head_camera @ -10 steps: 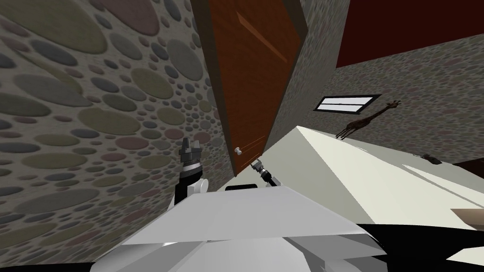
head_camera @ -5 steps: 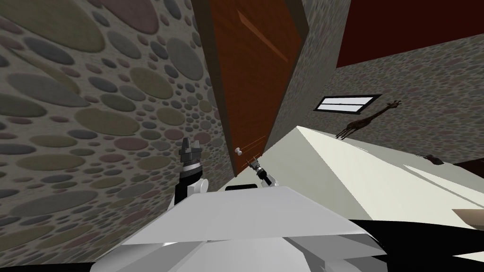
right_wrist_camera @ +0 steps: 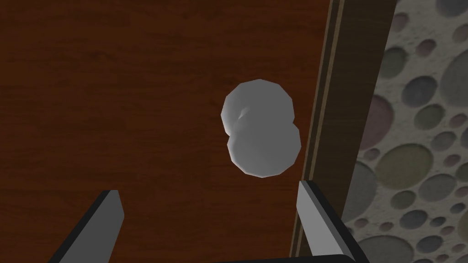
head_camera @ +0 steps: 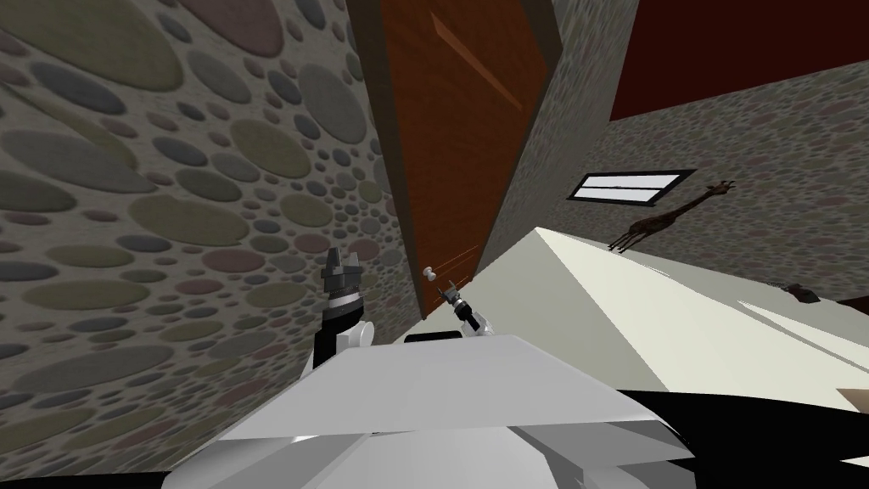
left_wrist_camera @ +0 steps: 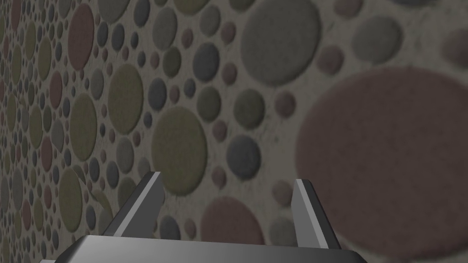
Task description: Pull the door open
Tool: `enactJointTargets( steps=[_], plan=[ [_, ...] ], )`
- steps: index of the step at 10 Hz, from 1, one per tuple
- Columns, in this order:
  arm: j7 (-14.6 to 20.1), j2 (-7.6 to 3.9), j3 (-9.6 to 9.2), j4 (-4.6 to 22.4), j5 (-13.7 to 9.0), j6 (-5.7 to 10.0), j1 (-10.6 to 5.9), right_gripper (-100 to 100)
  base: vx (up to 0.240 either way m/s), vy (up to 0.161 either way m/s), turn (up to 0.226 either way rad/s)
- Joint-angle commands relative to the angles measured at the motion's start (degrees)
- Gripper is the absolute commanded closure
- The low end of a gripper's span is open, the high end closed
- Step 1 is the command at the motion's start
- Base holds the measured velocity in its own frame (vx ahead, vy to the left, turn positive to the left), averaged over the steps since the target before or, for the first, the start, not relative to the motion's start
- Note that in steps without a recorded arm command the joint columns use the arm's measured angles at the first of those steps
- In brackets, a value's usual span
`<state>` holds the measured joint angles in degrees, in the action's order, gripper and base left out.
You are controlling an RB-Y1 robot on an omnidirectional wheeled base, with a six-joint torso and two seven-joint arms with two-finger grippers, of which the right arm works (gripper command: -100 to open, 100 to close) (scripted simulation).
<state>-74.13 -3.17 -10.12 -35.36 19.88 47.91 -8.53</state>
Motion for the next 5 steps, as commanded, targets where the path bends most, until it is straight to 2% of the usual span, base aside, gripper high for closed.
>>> enactJointTargets(
  steps=[1, 2, 3, 5],
  plan=[
    [-1.11, 1.92, -0.32, 1.35, -0.59, -0.05, -1.36, -100, 0.076, 0.019, 0.053],
    [-1.49, 2.69, -0.49, 1.85, -0.83, -0.03, -1.86, -100, 0.086, 0.021, 0.033],
    [-1.49, 2.69, -0.49, 1.85, -0.83, -0.03, -1.86, -100, 0.058, 0.006, 0.005],
    [-2.55, 5.08, -0.97, 3.28, -1.44, 0.04, -3.3, -100, 0.104, 0.022, 0.07]
  ],
)
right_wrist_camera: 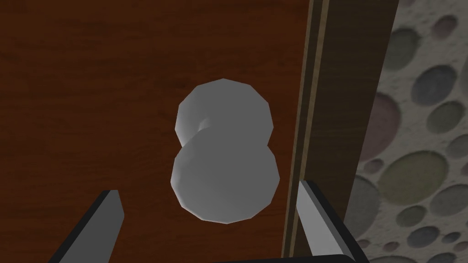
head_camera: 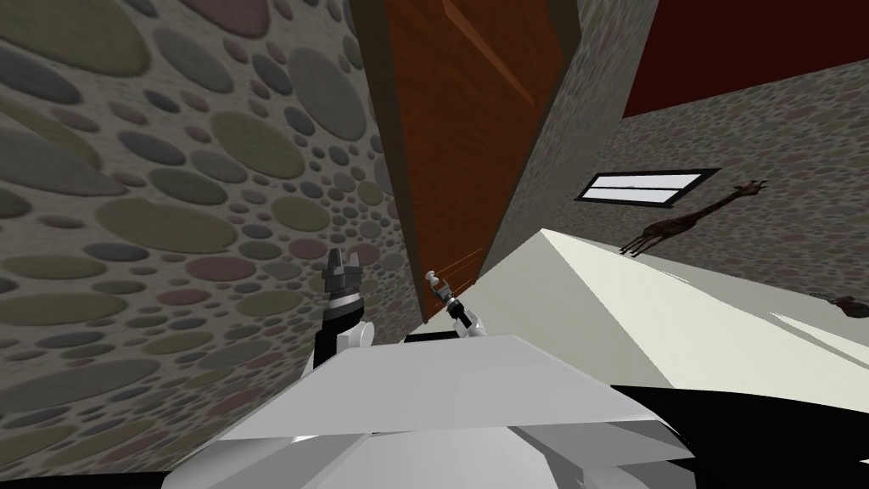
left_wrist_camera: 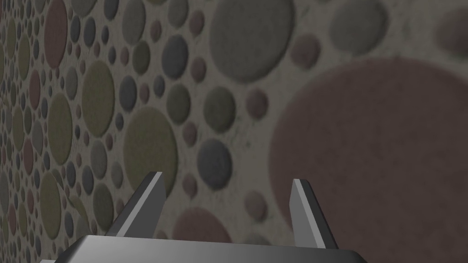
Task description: Pull the door open
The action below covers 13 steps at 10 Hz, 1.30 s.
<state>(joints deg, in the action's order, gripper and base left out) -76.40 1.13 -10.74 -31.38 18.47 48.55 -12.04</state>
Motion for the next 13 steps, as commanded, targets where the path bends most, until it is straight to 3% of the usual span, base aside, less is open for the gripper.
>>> enactJointTargets(
  steps=[1, 2, 3, 8, 13],
  plan=[
    [-0.54, 1.46, -0.47, -0.34, -0.16, -0.58, -0.15, -100, 0.116, 0.019, 0.078],
    [-0.28, 0.88, -0.3, -0.25, -0.11, -0.33, -0.12, -100, 0.015, -0.011, 0.023],
    [-0.28, 0.88, -0.3, -0.25, -0.11, -0.33, -0.12, 100, -0.035, -0.016, -0.006],
    [-0.28, 0.88, -0.3, -0.25, -0.11, -0.33, -0.12, 100, -0.005, 0.0, -0.003],
    [6.57, 0.08, 0.2, -0.71, -2.22, -0.23, 0.12, 100, -0.087, -0.06, 0.155]
  ],
)
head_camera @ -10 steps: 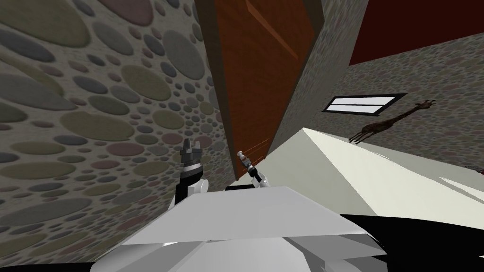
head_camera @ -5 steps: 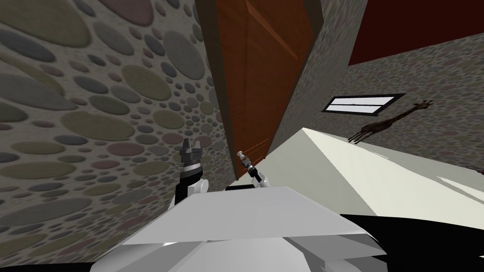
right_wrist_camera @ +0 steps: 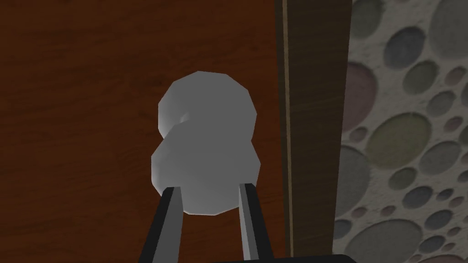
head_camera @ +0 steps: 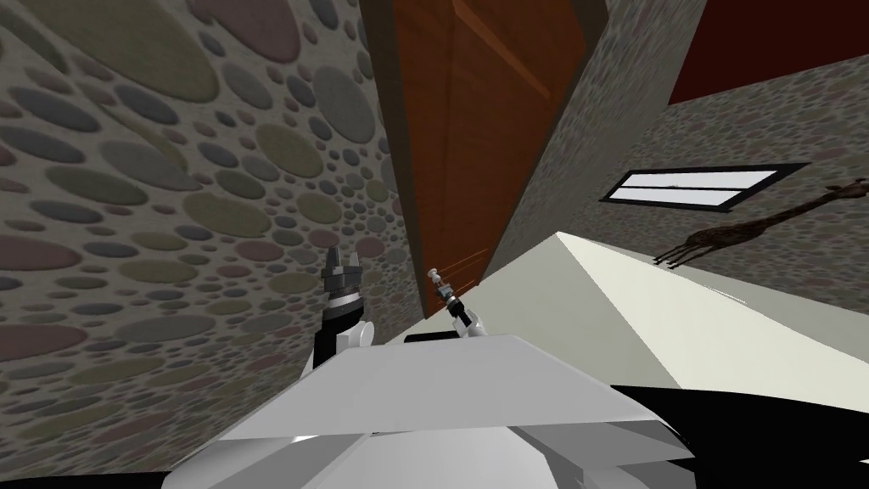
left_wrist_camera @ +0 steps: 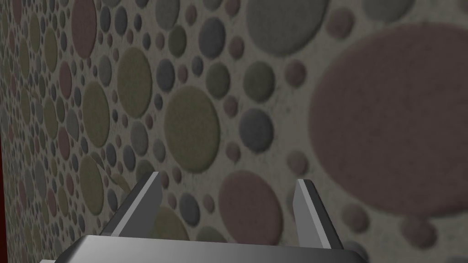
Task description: Pull the door open
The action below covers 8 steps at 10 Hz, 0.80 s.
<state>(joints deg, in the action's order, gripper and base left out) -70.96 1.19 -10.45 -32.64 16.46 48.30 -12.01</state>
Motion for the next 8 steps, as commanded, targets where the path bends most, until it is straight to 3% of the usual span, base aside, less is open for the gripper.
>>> enactJointTargets(
  steps=[1, 2, 4, 6, 8],
  plan=[
    [2.5, -0.13, 0.01, 0.47, -0.63, 0.03, 0.14, 100, -0.1, -0.029, 0.155],
    [1.44, -0.88, 0.09, 0.45, -0.42, 0.1, 0.01, -100, -0.146, -0.016, 0.041],
    [1.37, -2.32, 0.28, 0.63, -0.49, 0.52, -0.05, -100, -0.203, -0.02, 0.022],
    [1.37, -2.32, 0.28, 0.63, -0.49, 0.52, -0.05, -100, -0.089, 0.008, 0.008],
    [1.17, -5.16, 0.77, 1.11, -0.66, 1.6, -0.2, -100, -0.111, 0.014, 0.089]
  ],
)
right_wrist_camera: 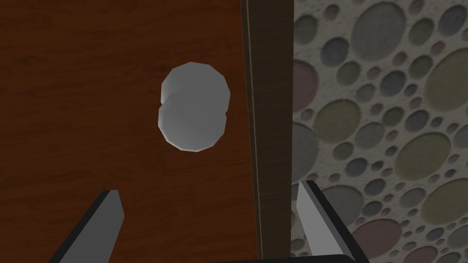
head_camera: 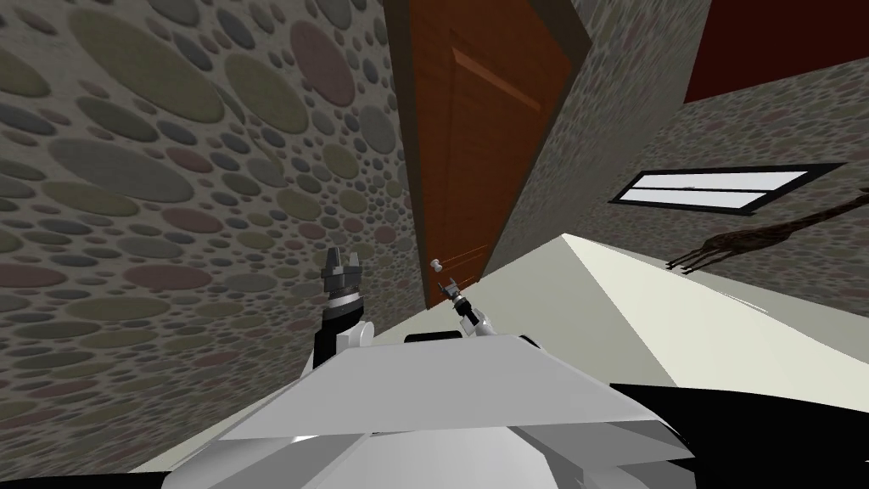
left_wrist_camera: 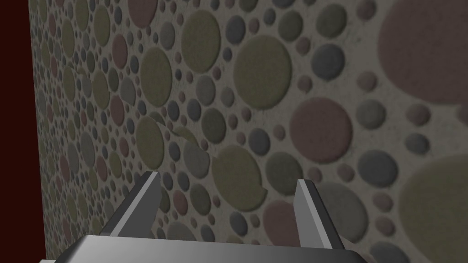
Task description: Pull the door open
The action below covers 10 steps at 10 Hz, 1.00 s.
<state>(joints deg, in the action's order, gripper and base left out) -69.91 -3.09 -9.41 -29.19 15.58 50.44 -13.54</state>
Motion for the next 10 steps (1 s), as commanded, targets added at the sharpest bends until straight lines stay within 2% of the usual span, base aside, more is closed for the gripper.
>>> enactJointTargets(
  steps=[1, 2, 3, 4, 5, 6, 7, 9, 10],
  plan=[
    [0.13, -0.88, -0.27, -2.35, 0.22, -0.55, 1.33, -100, -0.103, 0.03, 0.023],
    [0.13, -0.88, -0.27, -2.35, 0.22, -0.55, 1.33, -100, -0.038, 0.015, -0.013],
    [-0.03, -2.62, 0.11, -1.98, 0.08, 0.29, 1.21, -100, -0.037, 0.015, 0.045],
    [-0.12, -3.47, 0.32, -1.78, 0.0, 0.76, 1.15, -100, -0.042, 0.023, 0.022],
    [-0.12, -3.47, 0.32, -1.78, 0.0, 0.76, 1.15, -100, -0.026, 0.014, -0.011],
    [-0.3, -4.89, 0.71, -1.39, -0.14, 1.65, 1.02, -100, 0.004, 0.066, -0.059],
    [-0.15, -4.15, 0.43, -2.27, -0.01, 0.73, 1.37, -100, 0.005, 0.041, -0.024],
    [-2.04, -2.96, -0.49, -0.89, -0.14, 0.7, 0.41, -100, 0.042, -0.027, -0.221],
    [-2.04, -2.96, -0.49, -0.89, -0.14, 0.7, 0.41, -100, 0.041, -0.011, -0.066]
  ],
)
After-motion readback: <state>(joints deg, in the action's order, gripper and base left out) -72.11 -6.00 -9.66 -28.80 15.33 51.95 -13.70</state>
